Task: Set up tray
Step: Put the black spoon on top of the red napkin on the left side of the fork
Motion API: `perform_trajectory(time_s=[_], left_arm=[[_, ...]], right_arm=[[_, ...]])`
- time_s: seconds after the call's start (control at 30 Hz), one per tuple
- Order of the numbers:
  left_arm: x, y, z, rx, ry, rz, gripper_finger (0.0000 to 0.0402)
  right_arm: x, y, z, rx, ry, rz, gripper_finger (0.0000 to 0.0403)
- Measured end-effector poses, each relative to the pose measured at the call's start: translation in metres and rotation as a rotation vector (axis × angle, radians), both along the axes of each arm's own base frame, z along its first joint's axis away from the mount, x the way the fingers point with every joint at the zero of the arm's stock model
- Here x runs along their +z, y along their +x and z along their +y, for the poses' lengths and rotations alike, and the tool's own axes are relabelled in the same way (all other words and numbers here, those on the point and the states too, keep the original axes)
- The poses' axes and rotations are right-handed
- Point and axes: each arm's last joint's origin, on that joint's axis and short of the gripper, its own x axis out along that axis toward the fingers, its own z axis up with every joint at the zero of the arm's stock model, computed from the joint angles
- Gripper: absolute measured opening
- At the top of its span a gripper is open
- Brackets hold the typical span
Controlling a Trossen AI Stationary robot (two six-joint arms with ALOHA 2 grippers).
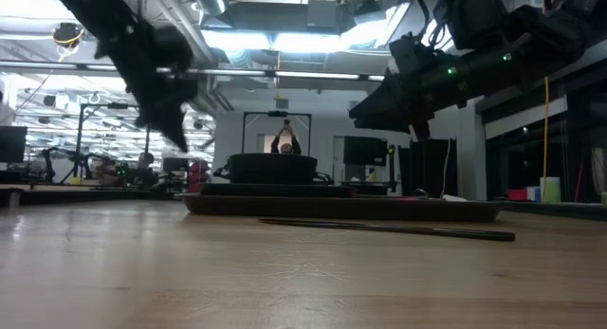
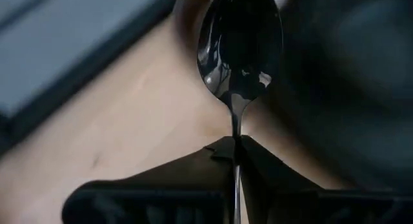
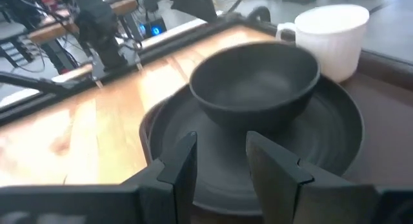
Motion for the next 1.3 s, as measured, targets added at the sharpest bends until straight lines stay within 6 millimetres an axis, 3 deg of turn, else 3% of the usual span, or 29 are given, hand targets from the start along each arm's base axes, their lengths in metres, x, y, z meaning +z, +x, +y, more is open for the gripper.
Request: perform_trajectory(time_s=[0.23,0.4,0.6,0.8,1.07,1.3], left_arm=[[0.052,0.013,-0.034,-0.135,0.239,-0.312,0.0004],[0.069,0.027,-0.058,-0.200,0.356,-0.424,0.0003],[0.077,0.055,-0.088,-0.297,0.485,-0.502,0.0003],[0.084,0.079,-0.110,-0.372,0.618,-0.607,0.0003],[0.073,0.108,-0.119,-0.378,0.666,-0.670,0.0003],[0.064,0.125,-0.119,-0.399,0.693,-0.720,0.0003]], right_arm=[[0.008,0.002,0.008,-0.015,-0.134,-0.041,0.0138],[0.023,0.010,0.023,-0.045,-0.264,-0.043,0.0138],[0.049,0.035,0.046,0.015,-0.430,-0.065,0.0138],[0.049,0.069,0.058,-0.084,-0.576,0.026,0.0138],[0.056,0.109,0.060,-0.282,-0.652,0.036,0.0138],[0.065,0.113,0.059,-0.349,-0.645,-0.060,0.0138]])
